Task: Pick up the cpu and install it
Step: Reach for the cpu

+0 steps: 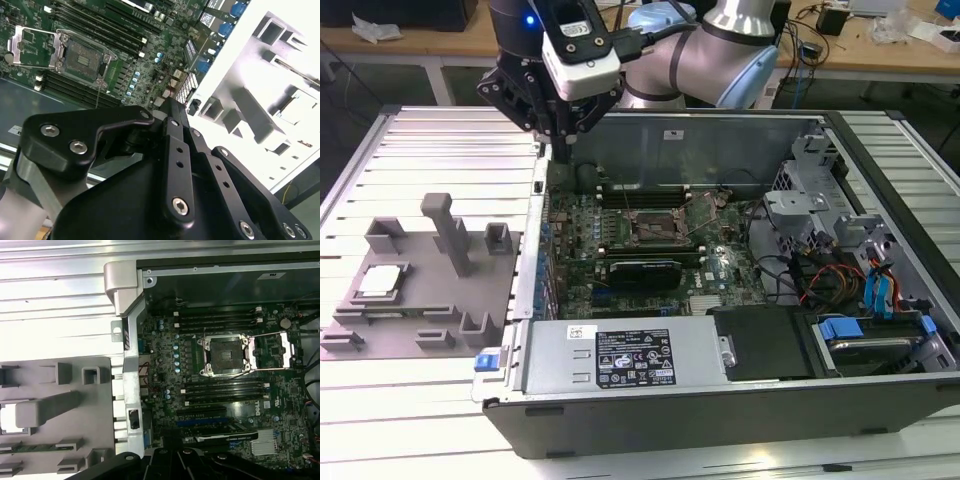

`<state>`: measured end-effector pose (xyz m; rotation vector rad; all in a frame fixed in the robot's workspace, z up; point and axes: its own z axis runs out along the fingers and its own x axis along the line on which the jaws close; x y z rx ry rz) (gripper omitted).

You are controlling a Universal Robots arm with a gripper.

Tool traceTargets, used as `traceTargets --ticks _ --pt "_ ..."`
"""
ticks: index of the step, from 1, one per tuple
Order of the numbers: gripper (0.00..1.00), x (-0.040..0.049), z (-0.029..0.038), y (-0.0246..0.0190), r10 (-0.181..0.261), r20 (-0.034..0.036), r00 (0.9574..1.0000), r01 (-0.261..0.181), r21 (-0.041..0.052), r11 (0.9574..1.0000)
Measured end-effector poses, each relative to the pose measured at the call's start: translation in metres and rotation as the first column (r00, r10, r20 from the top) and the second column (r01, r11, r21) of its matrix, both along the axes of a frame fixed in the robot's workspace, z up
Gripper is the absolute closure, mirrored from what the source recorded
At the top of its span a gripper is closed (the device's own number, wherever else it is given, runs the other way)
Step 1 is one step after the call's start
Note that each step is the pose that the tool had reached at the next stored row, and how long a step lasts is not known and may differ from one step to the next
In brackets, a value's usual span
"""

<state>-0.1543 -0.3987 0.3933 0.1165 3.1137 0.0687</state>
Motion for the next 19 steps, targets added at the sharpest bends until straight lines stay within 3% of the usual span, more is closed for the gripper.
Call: traceTargets --ticks 15,19 --pt "0.89 -0.0211 -0.0001 0.0 0.0 0.001 1.0 0.0 0.0001 1.0" --pt "0.89 -0.0307 -0.0001 0.0002 0.0 0.0013 1.0 0.0 0.0001 1.0"
